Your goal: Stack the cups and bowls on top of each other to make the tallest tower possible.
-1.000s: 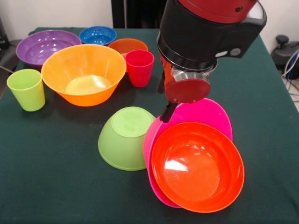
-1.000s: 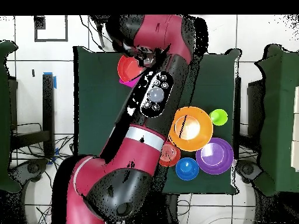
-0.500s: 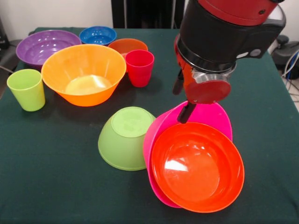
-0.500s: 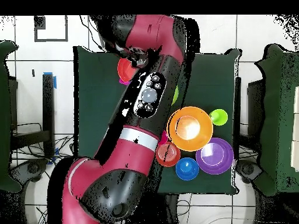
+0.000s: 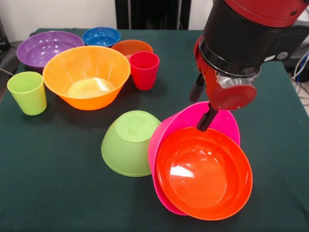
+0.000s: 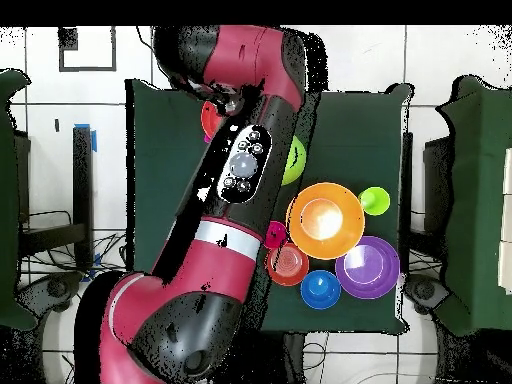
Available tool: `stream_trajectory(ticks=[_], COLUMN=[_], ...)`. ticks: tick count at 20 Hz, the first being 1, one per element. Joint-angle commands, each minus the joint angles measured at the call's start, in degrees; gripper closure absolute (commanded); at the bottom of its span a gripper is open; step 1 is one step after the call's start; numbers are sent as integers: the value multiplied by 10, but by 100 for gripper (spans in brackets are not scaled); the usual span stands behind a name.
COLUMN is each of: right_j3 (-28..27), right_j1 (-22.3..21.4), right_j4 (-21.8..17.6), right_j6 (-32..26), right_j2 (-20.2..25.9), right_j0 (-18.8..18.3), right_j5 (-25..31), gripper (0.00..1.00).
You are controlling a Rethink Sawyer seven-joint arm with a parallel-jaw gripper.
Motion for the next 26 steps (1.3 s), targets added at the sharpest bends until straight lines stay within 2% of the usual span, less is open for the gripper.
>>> stream_trajectory(ticks=[1, 26], right_j3=[56, 96], right_j1=[35, 21], right_j4=[-47, -80], right_j6=[-18, -15], right_j2=[66, 79], right_j0=[6, 13], right_j5=[-41, -52], gripper=[0, 0])
